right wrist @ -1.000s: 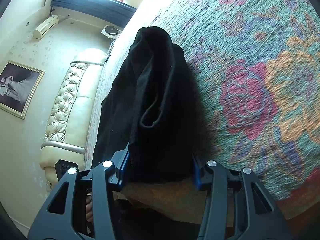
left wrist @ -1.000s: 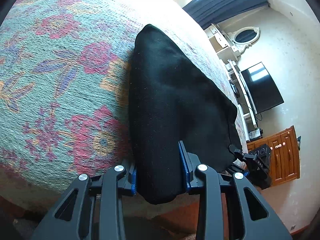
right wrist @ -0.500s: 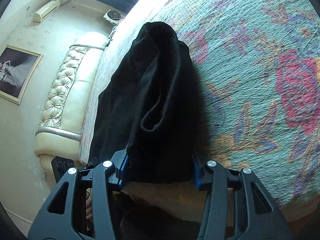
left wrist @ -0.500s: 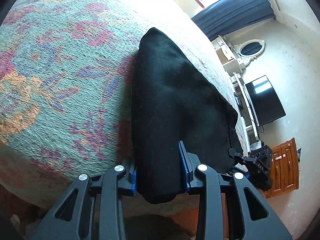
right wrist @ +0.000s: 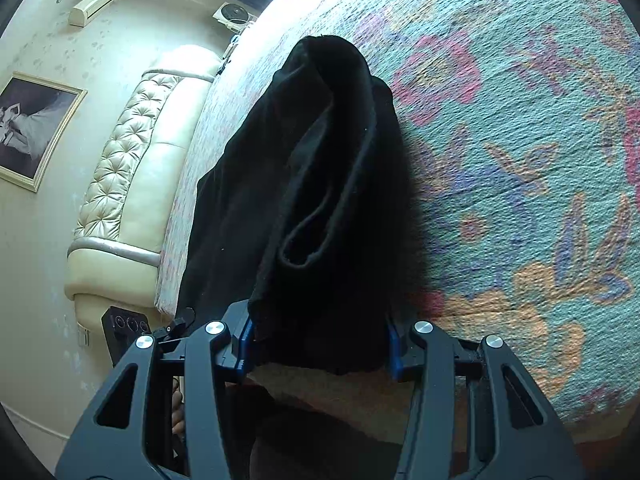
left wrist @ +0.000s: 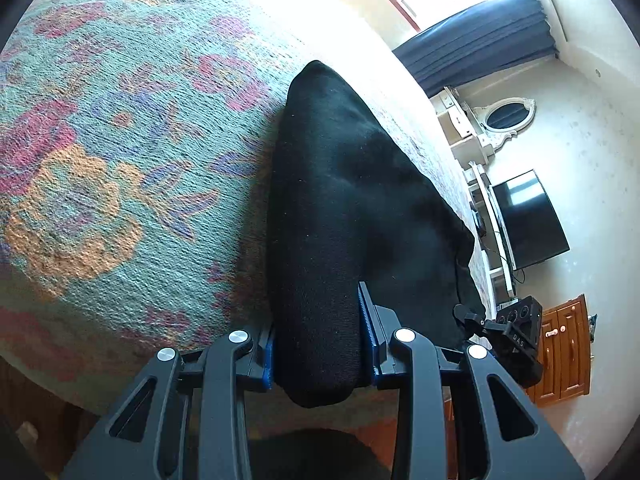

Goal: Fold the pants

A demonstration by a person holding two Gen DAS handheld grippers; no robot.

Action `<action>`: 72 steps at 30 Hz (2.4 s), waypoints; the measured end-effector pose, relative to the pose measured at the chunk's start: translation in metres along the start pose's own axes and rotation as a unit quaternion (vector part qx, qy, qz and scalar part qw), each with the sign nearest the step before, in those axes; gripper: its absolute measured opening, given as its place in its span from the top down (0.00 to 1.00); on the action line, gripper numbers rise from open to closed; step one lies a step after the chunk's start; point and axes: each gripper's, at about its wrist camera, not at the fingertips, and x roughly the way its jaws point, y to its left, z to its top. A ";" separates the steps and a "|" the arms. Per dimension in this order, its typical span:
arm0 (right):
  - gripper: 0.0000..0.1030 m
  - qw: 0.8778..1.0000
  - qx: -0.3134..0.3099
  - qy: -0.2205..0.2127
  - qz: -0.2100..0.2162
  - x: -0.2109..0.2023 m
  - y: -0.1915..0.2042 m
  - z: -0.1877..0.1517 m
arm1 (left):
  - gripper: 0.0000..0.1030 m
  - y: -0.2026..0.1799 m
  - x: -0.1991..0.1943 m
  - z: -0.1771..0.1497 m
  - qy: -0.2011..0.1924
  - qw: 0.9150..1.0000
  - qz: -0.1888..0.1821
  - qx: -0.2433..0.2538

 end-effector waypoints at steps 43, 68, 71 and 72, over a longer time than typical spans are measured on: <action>0.22 0.996 0.009 -0.035 0.078 0.028 -0.021 0.111 | 0.28 0.042 0.035 0.121 0.040 0.987 -0.115 -0.103; 0.67 0.994 -0.030 -0.087 0.063 0.071 0.025 0.157 | 0.72 0.025 0.048 0.174 0.011 1.000 -0.017 -0.020; 0.67 0.993 -0.030 -0.089 0.067 0.083 0.028 0.176 | 0.72 0.024 0.055 0.189 0.003 1.000 -0.008 -0.013; 0.67 0.993 -0.029 -0.090 0.068 0.087 0.030 0.182 | 0.72 0.025 0.057 0.192 0.001 1.000 -0.007 -0.013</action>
